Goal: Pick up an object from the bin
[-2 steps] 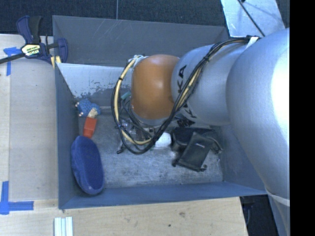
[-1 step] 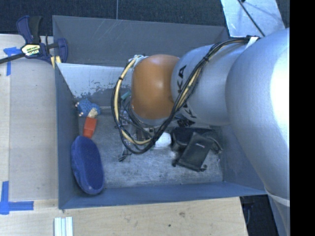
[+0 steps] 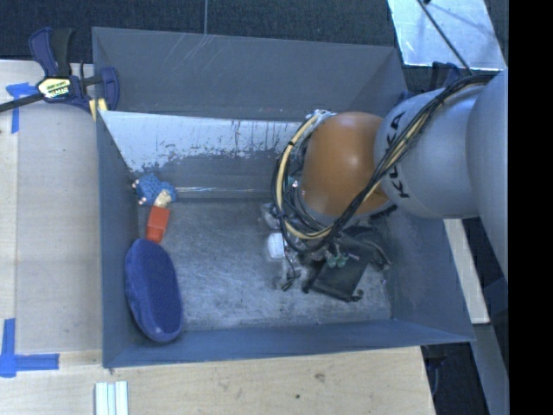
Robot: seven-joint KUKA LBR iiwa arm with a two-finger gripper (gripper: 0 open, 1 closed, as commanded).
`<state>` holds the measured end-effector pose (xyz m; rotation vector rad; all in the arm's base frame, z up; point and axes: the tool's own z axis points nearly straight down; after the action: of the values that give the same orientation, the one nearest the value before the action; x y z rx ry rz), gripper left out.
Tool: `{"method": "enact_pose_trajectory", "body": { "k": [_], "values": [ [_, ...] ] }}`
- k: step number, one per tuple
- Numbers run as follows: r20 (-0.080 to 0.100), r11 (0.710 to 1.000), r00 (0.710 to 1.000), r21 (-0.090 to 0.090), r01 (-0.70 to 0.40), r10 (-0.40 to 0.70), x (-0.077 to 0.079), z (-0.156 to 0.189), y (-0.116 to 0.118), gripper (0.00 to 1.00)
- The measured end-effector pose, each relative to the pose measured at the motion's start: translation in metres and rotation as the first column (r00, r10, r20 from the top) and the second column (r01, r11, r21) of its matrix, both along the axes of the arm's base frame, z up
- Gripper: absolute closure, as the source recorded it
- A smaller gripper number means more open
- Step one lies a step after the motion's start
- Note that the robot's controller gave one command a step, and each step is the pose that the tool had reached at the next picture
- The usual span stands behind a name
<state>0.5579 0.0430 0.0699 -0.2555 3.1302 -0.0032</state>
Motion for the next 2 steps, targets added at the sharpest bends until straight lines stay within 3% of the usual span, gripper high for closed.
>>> {"method": "enact_pose_trajectory", "body": {
  "k": [1,2],
  "values": [
    [0.005,0.998,0.998,0.002,-0.067,0.067,0.0307,0.0007,0.0005,0.0],
    [0.005,0.998,0.998,0.004,-0.065,0.065,0.0305,0.0014,0.001,1.0]
  ]
}}
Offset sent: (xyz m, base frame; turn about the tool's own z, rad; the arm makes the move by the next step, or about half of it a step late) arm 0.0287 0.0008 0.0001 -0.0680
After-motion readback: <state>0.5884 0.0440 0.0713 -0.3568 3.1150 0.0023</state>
